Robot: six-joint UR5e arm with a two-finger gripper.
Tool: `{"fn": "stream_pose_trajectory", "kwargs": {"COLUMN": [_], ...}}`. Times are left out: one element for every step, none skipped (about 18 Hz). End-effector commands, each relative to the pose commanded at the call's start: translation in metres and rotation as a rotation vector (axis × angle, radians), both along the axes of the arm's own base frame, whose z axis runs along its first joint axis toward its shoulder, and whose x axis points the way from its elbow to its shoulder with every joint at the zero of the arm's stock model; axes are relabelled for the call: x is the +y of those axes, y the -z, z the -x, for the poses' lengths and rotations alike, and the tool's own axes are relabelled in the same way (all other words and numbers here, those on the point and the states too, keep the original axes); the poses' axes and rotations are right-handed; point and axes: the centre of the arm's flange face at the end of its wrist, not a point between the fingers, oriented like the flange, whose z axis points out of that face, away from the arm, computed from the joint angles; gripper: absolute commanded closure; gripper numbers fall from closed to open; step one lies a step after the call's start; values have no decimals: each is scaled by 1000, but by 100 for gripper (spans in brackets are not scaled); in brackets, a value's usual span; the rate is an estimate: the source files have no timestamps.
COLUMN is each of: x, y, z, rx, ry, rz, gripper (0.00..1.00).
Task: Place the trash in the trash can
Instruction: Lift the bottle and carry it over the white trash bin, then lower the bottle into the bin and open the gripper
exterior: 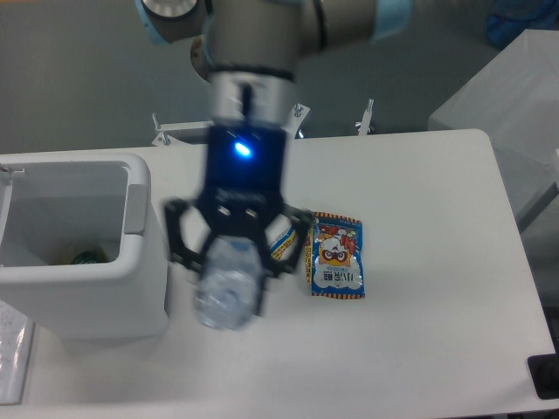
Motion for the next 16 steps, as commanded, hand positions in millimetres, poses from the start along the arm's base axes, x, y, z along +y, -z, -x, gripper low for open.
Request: {"fn": "stream_pose_trajectory", "kwargs": {"x": [-1,-3,-1,5,9,13,17,18,20,23,24,25,26,26,27,27], "y": [-5,-10,-10,-9,-5,3,6,12,18,26,29,29,31,36,42,47], "z": [-13,-20,-27,-41,-51,-64,-78,-85,-90,-99,-108,-110,-114,-116,-118,-121], "rx": [4,5,-2,-11,-20,-30,-35,-41,-48,-55,-59,-62,-70,-78,-87,-95], "ry": [13,19,25,44,56,76,99,109,117,132,146,148,150,151,152,155], "rz": [-6,-11,-13,-11,-6,5,12,21,31,43,49,48,52,58,68,77], "gripper": [40,40,40,40,40,40,40,40,40,40,40,40,40,40,40,40]}}
